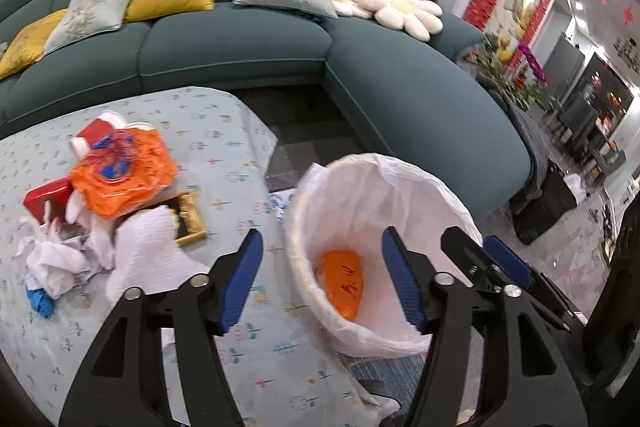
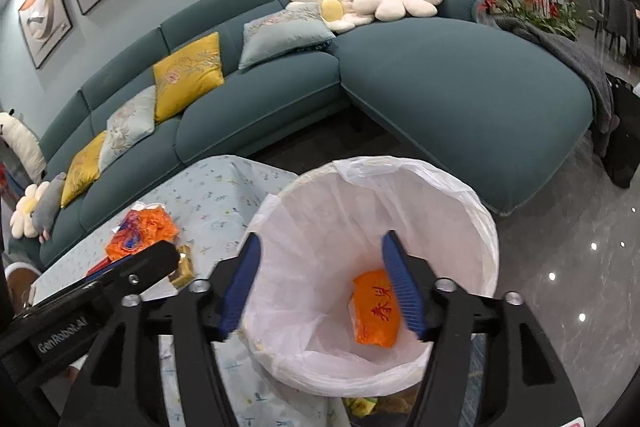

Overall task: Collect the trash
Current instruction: 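Move both grippers back to the table over the remaining trash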

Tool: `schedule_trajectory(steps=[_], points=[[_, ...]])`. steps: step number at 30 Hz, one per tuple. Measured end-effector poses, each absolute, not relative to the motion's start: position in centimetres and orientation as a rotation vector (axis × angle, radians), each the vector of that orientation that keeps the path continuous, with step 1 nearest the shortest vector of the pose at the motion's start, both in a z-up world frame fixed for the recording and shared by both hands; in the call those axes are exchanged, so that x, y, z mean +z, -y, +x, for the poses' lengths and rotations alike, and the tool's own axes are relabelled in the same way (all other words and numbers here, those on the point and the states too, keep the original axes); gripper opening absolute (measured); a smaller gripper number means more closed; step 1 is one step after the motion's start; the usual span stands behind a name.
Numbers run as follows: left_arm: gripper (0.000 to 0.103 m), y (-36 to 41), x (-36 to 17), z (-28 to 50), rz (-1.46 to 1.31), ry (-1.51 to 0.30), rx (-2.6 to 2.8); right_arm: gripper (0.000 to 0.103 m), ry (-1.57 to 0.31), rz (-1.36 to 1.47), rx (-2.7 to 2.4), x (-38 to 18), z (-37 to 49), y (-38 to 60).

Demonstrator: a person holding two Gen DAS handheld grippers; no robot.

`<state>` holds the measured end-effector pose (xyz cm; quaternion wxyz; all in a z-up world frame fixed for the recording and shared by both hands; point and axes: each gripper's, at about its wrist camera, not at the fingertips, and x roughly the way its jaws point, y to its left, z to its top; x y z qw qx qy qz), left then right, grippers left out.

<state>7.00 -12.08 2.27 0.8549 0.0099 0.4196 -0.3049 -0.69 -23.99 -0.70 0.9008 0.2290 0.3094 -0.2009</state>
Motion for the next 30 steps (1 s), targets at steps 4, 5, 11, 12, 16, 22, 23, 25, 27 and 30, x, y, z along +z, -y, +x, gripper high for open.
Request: schedule_trajectory(steps=[4, 5, 11, 12, 16, 22, 23, 25, 27, 30], points=[[0.062, 9.4, 2.4, 7.2, 0.032, -0.862, -0.597, 0.076, -0.614, 0.426, -0.403, -0.4, -0.5, 22.5], [0.063, 8.6, 2.4, 7.3, 0.033, -0.858, -0.586, 0.081, -0.61, 0.406, -0.401, -0.3, -0.4, 21.9], [0.073, 3.1, 1.9, 8.2, 0.004, -0.847, -0.499, 0.085, -0.487, 0.427, -0.309, 0.0, -0.7, 18.9], [0.073, 2.1, 1.7, 8.4, 0.005, -0.849, -0.481, 0.086, -0.464, 0.446, -0.301, -0.1, -0.8, 18.7], [0.073, -1.7, 0.8, 9.1, 0.0, -0.858, -0.414, 0.094, -0.519, 0.399, -0.335, -0.1, 0.3, 17.3], [0.073, -5.7, -0.5, 9.9, -0.009, -0.875, -0.349, 0.094, -0.598, 0.31, -0.318, -0.4, 2.1, 14.5], [0.073, -6.3, -0.8, 10.0, -0.006, -0.878, -0.341, 0.094, -0.61, 0.315, -0.314, -0.5, 2.3, 14.1], [0.073, -7.1, -1.2, 10.2, 0.006, -0.881, -0.332, 0.094, -0.644, 0.302, -0.299, -0.6, 3.1, 13.0], [0.073, -7.8, -1.7, 10.3, 0.022, -0.884, -0.321, 0.093, -0.677, 0.262, -0.288, -0.6, 3.9, 11.6], [0.073, -9.1, -2.4, 10.6, 0.021, -0.893, -0.3, 0.093, -0.734, 0.179, -0.257, -0.8, 5.5, 8.9]])
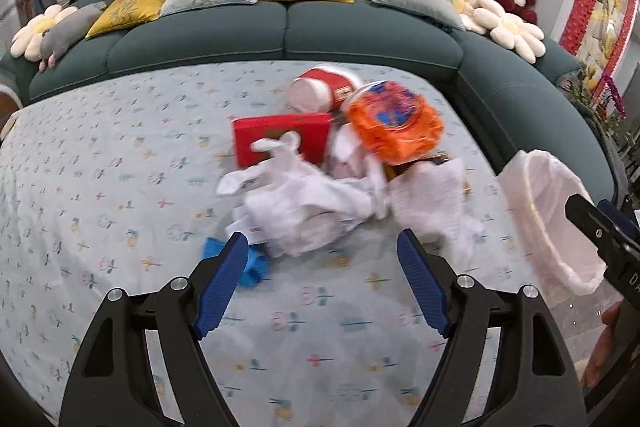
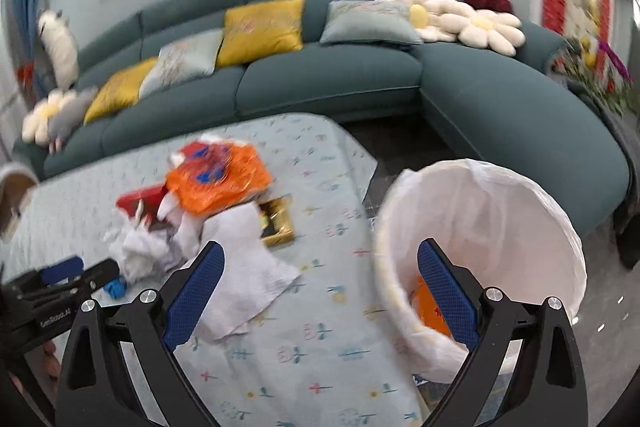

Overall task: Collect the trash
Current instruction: 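Move both grippers back to the table over the remaining trash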

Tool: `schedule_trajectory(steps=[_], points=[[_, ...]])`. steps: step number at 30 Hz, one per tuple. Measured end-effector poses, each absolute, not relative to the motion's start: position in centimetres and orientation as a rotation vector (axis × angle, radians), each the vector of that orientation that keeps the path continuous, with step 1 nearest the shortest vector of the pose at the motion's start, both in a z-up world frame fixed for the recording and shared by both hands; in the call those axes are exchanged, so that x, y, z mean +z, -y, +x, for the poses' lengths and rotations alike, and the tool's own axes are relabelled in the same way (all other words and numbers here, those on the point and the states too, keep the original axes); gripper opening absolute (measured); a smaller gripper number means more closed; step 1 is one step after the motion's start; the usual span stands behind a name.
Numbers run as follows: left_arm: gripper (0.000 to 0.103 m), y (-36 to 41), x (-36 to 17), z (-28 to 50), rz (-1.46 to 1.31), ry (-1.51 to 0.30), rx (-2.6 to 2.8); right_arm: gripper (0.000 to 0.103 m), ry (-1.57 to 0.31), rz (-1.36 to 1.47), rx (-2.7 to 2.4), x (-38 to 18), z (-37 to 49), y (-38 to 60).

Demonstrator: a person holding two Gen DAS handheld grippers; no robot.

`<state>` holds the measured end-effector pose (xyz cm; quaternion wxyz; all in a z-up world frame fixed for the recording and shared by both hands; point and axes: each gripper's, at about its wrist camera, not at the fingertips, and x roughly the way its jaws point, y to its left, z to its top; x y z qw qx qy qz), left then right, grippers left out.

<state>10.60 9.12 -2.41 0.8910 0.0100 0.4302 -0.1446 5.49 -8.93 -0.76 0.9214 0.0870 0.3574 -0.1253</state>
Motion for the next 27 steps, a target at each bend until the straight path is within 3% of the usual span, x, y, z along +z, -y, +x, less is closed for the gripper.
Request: schedule_trajectory(steps=[6, 19, 27], points=[[0.073, -11.4, -4.1, 11.8, -0.004, -0.935, -0.261, 0.091, -0.824, 0.082, -0.208, -1.7, 8.1, 5.2], [0.072, -13.2, -7.0, 13.3, -0.003, -1.0, -0.255, 0.076, -0.951, 0.041, -0.168, -4.9, 12.1, 2.1], [0.046, -13.3, -8.0, 13.9, 0.0, -1.025, -0.264, 0.061, -0.986, 0.039, -0.156, -6.5, 13.0, 1.6]])
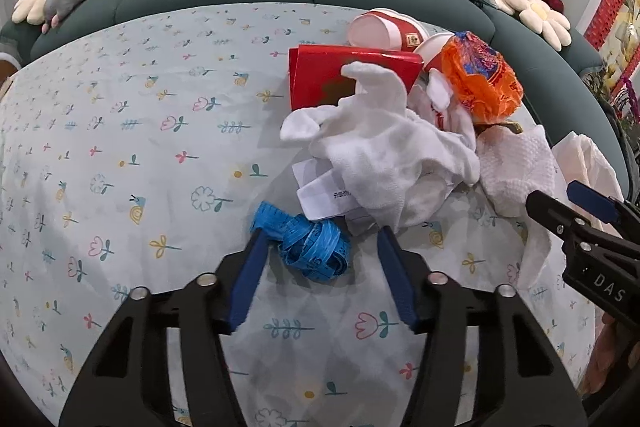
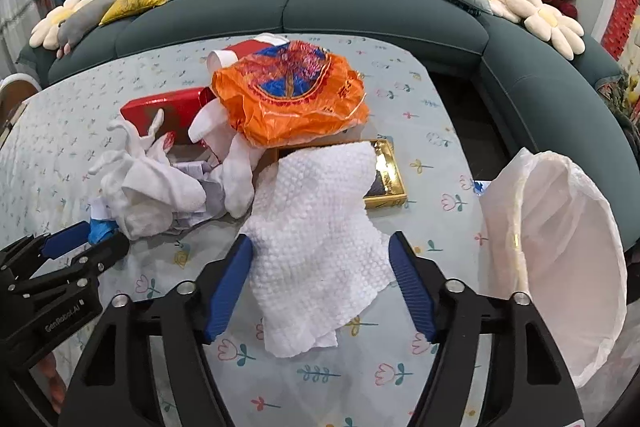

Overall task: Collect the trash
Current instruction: 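Move both grippers back to the table over the remaining trash, then grasp the blue ribbon with the left gripper while the right gripper grasps the white wipe, then drop the white wipe and blue ribbon into the bin with both grippers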

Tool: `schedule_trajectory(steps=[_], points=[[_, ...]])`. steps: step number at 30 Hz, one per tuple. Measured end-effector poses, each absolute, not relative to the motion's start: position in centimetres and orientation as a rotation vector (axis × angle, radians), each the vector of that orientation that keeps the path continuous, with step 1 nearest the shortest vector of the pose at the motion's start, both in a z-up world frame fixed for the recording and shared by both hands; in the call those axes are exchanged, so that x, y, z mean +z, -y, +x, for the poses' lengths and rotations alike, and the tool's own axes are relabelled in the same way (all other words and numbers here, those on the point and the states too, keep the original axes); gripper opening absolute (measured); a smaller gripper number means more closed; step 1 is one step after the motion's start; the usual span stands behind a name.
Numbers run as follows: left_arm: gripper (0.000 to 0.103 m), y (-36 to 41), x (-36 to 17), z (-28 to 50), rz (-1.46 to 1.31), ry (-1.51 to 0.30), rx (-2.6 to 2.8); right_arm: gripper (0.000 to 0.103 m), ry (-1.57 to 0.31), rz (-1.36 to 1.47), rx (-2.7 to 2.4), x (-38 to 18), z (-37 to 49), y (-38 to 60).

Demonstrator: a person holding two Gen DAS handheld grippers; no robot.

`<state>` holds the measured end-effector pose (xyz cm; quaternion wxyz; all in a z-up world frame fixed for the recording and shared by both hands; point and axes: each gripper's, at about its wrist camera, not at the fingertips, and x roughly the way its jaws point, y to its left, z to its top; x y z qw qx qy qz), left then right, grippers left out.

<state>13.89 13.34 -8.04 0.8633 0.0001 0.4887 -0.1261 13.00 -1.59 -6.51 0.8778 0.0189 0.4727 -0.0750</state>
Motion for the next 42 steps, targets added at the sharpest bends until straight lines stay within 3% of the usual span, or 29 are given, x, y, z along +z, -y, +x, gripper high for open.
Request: schedule_trajectory(steps=[1, 4, 6, 9, 31, 42], points=[[0.035, -13.4, -8.2, 13.9, -0.004, -1.032, -0.268, 0.059, -0.991, 0.039, -0.154, -6.7, 13.0, 1.6], [0.03, -13.5, -8.2, 13.8, -0.012, -1.031, -0.265, 0.039, -1.011, 0.045, -0.143, -7.2, 13.2, 1.6], [0.028, -13.5, -8.0, 13.4, -0.007, -1.021, -0.266, 0.019, -1.03, 0.056, -0.13, -7.6, 13.2, 1.5], [0.026, -13.3, -7.5, 12.9, -0.004, -1.01, -0.265, 0.007, -1.032, 0.063, -0.12, -7.7, 13.1, 1.6], [0.024, -4.7, -0.7, 7.5, -0.038, -0.921, -0.418, 0.004, -0.832, 0.201, -0.213, -0.3, 7.5, 9.4], [0.024, 2.3, 1.5, 6.3, 0.003, -0.887, -0.516, 0.004, -0.777, 0.279, -0.357, 0.4, 5.1, 16.3]])
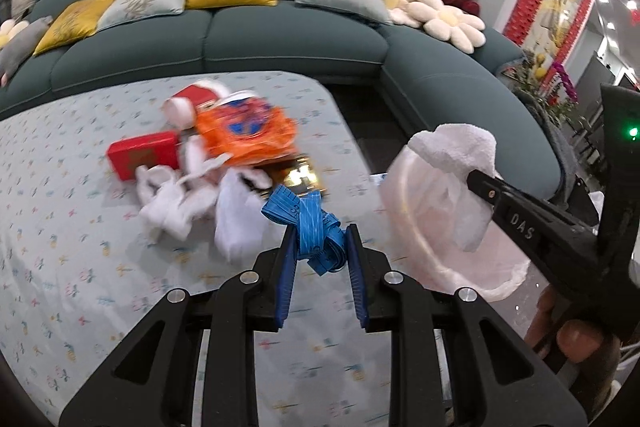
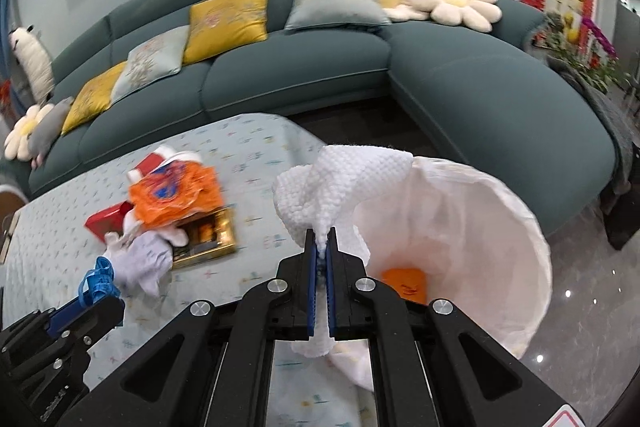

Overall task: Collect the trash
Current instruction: 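Drop the white wipe and blue ribbon into the bin with both grippers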

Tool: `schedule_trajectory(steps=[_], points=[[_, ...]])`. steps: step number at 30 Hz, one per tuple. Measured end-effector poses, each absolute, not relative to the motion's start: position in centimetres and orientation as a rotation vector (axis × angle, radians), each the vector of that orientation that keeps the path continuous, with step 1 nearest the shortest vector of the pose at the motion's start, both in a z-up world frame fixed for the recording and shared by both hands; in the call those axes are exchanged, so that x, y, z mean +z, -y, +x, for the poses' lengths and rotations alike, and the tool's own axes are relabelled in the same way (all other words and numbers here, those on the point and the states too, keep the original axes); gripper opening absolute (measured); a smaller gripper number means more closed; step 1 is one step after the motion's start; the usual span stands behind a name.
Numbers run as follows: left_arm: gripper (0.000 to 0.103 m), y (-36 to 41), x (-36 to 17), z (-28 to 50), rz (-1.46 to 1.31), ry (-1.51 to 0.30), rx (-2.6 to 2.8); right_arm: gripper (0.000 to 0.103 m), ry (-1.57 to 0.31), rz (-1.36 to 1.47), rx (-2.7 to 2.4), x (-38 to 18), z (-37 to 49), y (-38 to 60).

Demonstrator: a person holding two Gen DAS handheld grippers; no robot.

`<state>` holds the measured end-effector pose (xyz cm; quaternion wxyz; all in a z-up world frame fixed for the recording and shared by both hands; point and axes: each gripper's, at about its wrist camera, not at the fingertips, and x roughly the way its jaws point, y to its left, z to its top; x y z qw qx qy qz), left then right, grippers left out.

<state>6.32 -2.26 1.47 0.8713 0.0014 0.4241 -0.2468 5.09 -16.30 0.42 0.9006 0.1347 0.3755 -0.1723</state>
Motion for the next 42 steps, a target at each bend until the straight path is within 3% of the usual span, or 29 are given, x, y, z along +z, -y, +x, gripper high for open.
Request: schedule_trajectory(steps=[18, 31, 40, 42], points=[[0.024, 13.7, 1.4, 6.5, 0.087, -0.895, -0.701, 0.004, -0.787, 0.382, -0.501, -1.6, 2.0, 23.9], [0.024, 16.5, -1.1, 7.6, 0.079, -0.975, -0.753, 0.004, -0.797, 0.424, -0.519, -2.7, 1.6, 25.7], [0.027, 17.0, -1.9, 8.0, 0.07, -1.0, -0.76, 0.012, -0.791, 0.424, -0.539, -2.9, 1.5, 25.9], [0.029, 16.9, -1.9, 7.9, 0.065, -0.999, -0.765, 0.019, -0.788, 0.423, -0.538, -2.9, 1.6, 25.8]])
